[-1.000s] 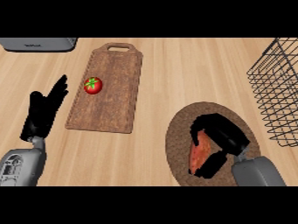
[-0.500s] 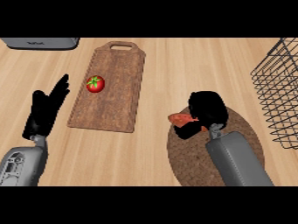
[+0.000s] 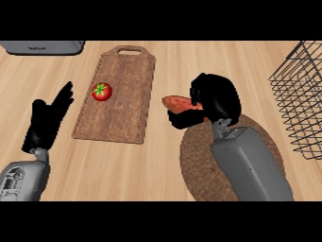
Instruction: Pick the sweet potato from the placemat and place it in the basket
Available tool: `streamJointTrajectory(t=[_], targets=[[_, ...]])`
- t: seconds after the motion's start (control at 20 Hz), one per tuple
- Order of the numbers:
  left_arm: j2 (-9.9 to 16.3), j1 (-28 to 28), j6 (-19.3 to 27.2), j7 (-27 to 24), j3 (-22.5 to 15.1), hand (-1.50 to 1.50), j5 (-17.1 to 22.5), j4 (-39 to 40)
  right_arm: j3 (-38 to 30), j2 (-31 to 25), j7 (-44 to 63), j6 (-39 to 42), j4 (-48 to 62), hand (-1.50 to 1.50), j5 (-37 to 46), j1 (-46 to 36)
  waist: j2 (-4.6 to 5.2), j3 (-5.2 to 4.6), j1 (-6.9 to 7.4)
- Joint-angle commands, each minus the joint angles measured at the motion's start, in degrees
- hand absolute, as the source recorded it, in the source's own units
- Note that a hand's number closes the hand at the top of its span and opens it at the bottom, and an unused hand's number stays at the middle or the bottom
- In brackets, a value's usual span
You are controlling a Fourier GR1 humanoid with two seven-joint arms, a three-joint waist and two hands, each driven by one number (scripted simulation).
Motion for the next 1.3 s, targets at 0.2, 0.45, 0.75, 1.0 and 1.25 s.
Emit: streamJointTrajectory(t=[0.2,0.45,0.75,1.0,1.25], targets=[[0.6,1.6,-0.2,-0.8,1.2,0.0,0.6,0.1,-3.4,0.2,15.0,-4.0,-18.5,1.5,-8.7,-10.4,-0.28,-0.05,-0.87],[0.4,-1.9,-0.2,2.3,0.6,0.0,0.3,-0.6,-8.9,-0.4,24.7,5.1,-23.2,1.5,-8.7,-20.2,-0.12,-0.03,-1.05],[-0.5,-0.4,0.7,1.7,-0.2,0.0,-0.8,-0.4,-17.5,-4.8,28.6,8.0,-15.0,1.5,-10.7,-35.5,0.02,-0.05,-0.57],[1.1,0.8,-0.9,-1.9,1.8,0.0,0.5,1.1,-21.4,-12.3,23.1,8.9,-9.6,1.5,-10.7,-35.6,0.18,-0.05,-0.8],[-0.6,1.0,0.4,-0.1,0.2,0.0,-0.5,-0.7,-17.8,-20.5,21.9,16.6,-0.4,1.5,-5.3,-37.6,0.34,-0.15,-0.71]])
